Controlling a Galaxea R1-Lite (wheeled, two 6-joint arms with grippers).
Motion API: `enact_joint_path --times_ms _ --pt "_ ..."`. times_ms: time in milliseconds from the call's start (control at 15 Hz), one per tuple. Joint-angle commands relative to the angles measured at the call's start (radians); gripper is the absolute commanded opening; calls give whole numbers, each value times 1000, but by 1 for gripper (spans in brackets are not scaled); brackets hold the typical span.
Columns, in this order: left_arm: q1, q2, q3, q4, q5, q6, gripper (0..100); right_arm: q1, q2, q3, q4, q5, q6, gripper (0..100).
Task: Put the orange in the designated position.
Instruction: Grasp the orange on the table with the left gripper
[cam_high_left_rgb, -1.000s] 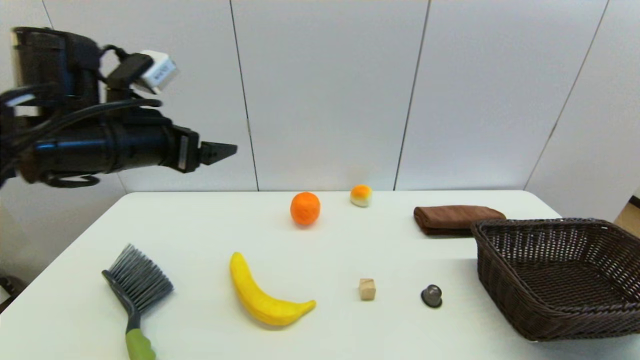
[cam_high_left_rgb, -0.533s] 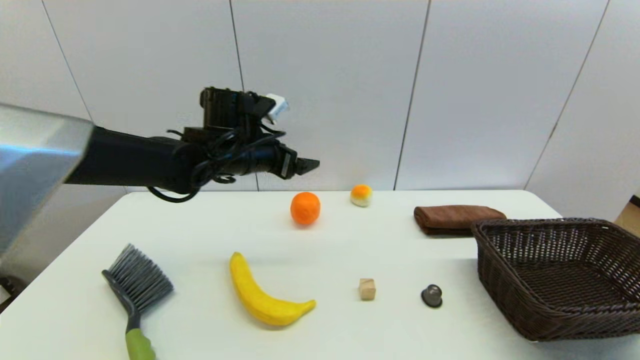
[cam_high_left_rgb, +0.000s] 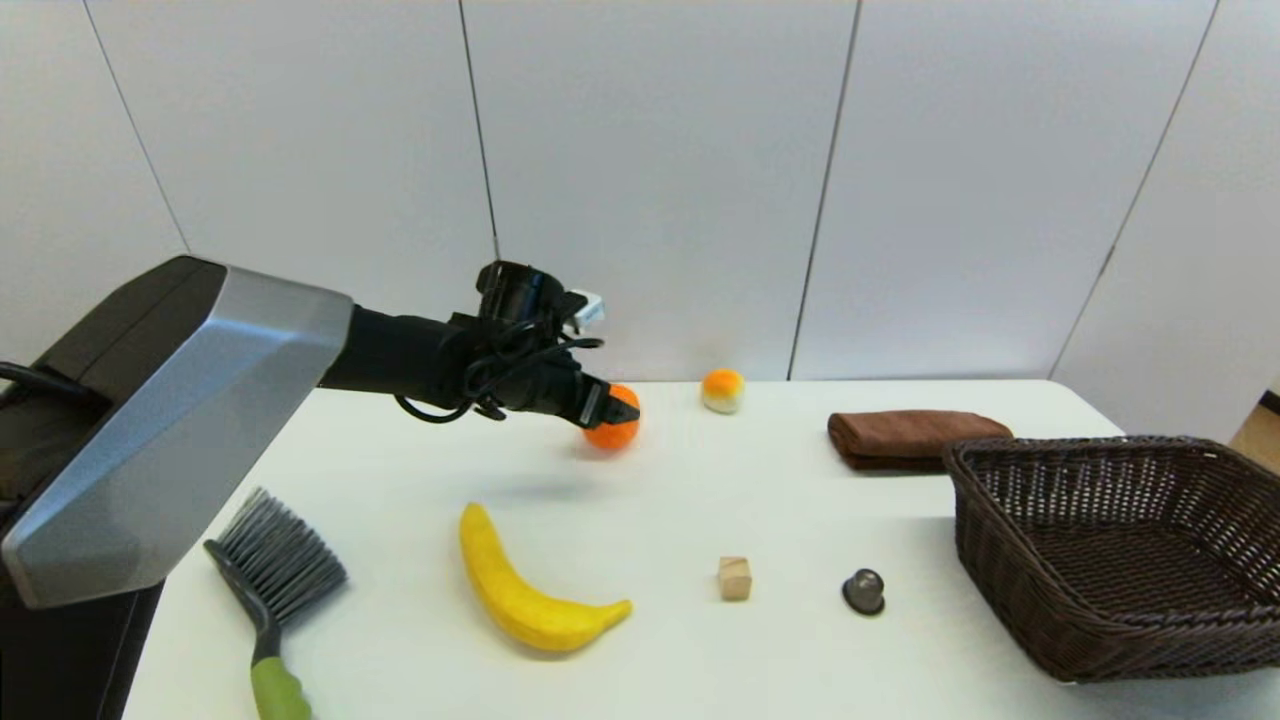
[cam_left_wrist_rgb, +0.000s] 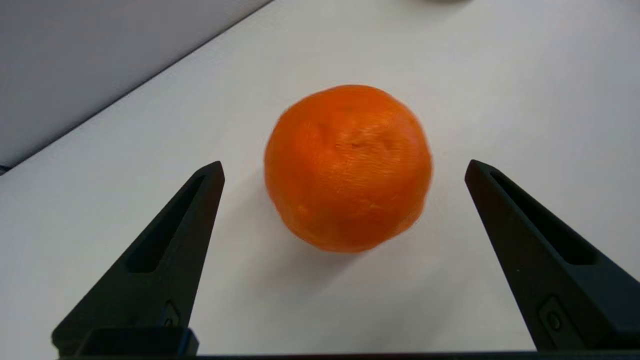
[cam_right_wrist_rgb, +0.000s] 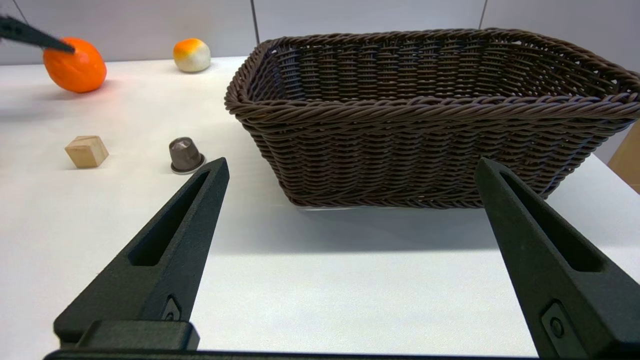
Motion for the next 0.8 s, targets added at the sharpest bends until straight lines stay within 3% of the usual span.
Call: enact_joint_path --times_ms 67,800 --pt "15 13 -9 5 -4 -3 100 0 1 0 0 0 0 100" --pt "15 43 -12 -1 -65 -3 100 0 1 0 0 0 0 100"
